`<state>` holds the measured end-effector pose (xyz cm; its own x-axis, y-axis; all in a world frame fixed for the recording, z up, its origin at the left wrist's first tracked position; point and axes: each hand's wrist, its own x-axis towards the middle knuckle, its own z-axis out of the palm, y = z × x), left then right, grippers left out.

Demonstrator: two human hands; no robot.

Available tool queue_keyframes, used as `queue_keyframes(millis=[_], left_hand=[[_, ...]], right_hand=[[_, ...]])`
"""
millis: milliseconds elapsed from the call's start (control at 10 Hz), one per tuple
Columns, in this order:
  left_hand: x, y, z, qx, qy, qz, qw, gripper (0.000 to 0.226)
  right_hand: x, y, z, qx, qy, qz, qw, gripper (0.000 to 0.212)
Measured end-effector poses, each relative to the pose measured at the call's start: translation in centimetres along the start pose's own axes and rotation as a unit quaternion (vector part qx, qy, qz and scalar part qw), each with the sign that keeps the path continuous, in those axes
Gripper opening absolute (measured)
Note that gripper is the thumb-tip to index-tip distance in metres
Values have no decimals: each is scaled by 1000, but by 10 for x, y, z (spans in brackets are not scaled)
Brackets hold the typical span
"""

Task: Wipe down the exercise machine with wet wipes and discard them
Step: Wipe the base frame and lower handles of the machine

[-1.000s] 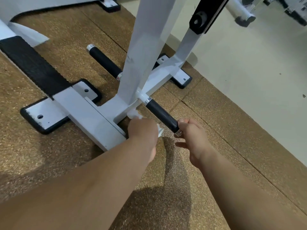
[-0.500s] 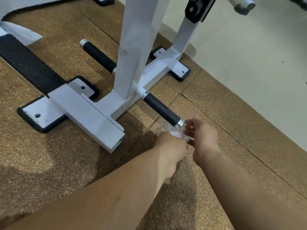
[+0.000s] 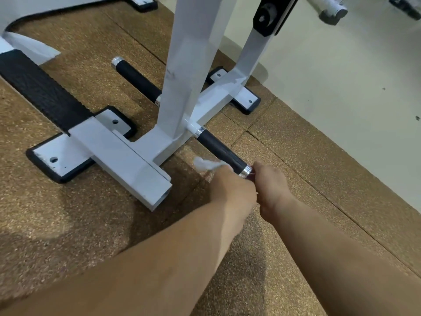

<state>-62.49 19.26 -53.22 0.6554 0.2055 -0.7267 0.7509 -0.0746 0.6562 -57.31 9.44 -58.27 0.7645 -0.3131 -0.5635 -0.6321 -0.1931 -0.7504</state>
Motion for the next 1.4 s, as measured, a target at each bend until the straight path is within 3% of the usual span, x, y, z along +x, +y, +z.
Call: queue_keyframes(millis=[100,200,300,400,500,600,700,900,1000,1100,1200,1300,1400], left_hand=[[19,-13,4,-219,-52,-43,973,13],[44,-9,-25,-9,93,96,991,23],[38,8,-54,203,218,328,896,19],[49,28,-67,331,216,468,791,20],[80,4,-54,499,151,417,745,52],[83,-23,-36,547,126,411,718,56],[69,-39,-13,511,97,456,722,58],[33,-76,6,514,-53,532,671,55],[28,-56,-11,394,-23,566,723,45],[31,-9,-32,274,102,535,792,33],[48,33,-54,318,279,548,722,33],[66,19,-58,477,201,449,728,38],[67,-18,-45,574,112,391,711,62]], right_hand=[[-3,2,1,3,0,11,1000,23],[-3,4,1,26,3,21,999,17],[-2,2,2,49,6,33,998,21],[1,0,2,56,12,39,998,24],[5,-2,0,54,14,35,998,22],[7,-2,-2,53,26,34,998,23],[9,-1,-7,63,38,40,997,23],[7,3,-19,118,47,83,988,27],[6,4,-15,115,43,80,989,28],[2,5,-6,116,18,73,990,26],[-1,1,3,105,14,76,991,26],[-2,0,6,76,14,64,995,27],[-1,2,8,71,13,55,996,27]])
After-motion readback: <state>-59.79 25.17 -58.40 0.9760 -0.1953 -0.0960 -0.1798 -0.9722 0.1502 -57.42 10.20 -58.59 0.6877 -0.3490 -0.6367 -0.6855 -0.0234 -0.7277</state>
